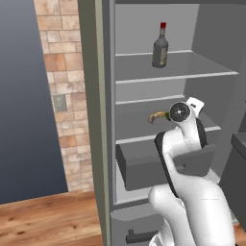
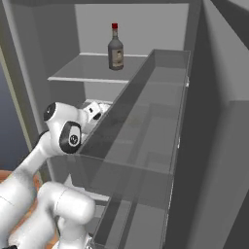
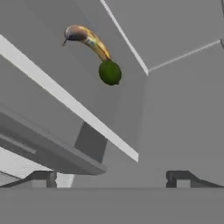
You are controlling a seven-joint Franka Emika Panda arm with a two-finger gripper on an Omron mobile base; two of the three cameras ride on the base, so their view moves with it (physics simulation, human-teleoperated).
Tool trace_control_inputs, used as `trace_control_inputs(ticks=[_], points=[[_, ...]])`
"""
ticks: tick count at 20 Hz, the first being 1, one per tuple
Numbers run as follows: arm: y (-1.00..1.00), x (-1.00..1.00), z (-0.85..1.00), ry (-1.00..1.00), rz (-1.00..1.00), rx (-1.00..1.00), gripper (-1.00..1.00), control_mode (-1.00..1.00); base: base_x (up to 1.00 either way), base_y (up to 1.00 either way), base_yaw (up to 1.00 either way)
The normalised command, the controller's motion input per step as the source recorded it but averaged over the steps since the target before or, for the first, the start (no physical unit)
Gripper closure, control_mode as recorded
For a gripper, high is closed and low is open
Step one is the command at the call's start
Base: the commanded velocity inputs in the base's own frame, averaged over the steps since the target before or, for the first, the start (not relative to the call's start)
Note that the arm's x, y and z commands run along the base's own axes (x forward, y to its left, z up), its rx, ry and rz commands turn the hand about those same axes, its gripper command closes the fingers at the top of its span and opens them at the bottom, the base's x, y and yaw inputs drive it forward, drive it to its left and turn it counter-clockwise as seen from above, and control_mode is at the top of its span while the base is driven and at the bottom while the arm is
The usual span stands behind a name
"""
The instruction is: Place the liquor on the top shelf of the fridge to keep it out of children's reach, and place the banana and lime on lower shelves for easy access.
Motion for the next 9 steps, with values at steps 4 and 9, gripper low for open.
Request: trace_control_inputs(ticks=[4, 9], points=[[0.28, -0.99, 1.0, 0.3, 0.0, -0.06, -1.0, -1.0, 0.0, 0.0, 0.0], [0.49, -0.92, 0.74, 0.13, 0.0, 0.0, -1.0, -1.0, 0.0, 0.0, 0.0]])
